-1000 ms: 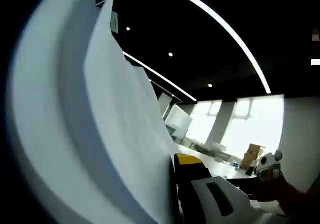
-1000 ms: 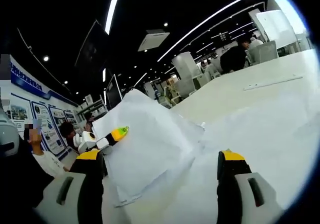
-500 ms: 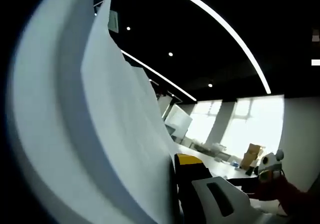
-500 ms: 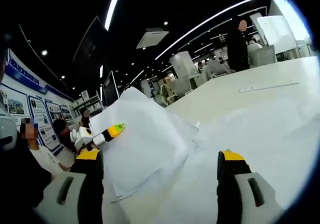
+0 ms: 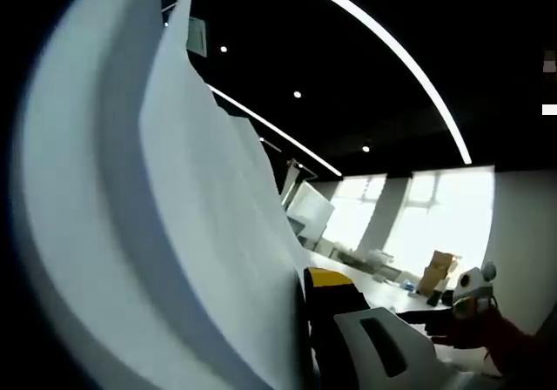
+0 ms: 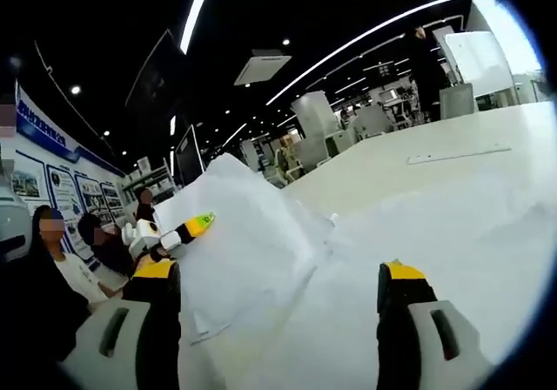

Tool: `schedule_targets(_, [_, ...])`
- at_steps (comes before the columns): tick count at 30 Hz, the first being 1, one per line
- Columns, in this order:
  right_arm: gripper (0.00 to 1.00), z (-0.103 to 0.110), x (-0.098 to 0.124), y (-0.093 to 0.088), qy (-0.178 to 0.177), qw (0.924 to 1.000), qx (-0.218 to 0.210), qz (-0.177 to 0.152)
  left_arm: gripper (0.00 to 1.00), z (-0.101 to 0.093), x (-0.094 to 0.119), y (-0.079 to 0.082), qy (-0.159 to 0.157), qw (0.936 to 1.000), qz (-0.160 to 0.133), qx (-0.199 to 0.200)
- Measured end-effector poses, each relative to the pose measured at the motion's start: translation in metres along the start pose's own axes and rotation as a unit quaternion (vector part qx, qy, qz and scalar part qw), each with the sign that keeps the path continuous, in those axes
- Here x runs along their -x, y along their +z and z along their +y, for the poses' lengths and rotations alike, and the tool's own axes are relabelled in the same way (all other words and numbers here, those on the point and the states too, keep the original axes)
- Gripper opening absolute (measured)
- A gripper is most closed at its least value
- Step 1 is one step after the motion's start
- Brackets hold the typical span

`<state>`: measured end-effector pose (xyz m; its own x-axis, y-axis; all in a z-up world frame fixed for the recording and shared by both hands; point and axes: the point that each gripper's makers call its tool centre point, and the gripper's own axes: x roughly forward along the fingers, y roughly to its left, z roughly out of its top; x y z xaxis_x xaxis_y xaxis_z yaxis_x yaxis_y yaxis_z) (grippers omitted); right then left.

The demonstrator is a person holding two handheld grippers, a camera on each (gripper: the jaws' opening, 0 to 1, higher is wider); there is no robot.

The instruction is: Organize the stack of printing papers by aligning and flattening the scattered papers on the table

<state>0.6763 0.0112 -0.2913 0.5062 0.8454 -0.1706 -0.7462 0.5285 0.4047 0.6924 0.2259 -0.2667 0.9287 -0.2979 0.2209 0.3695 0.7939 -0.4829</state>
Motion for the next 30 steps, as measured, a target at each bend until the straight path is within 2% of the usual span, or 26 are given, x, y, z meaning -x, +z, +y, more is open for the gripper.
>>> schedule_targets(15, [0.89,-0.014,0.023,-0.010,-0.027,0.9996,0.004,0.009,0.10,-0.001,-0.001,-0.001,-0.002,1.0000,0.002,0.004])
schedule_targets(30, [0.89,-0.024,0.051,-0.011,-0.056,0.9984,0.005,0.000,0.10,-0.001,0.000,-0.001,-0.001,1.0000,0.003,0.003])
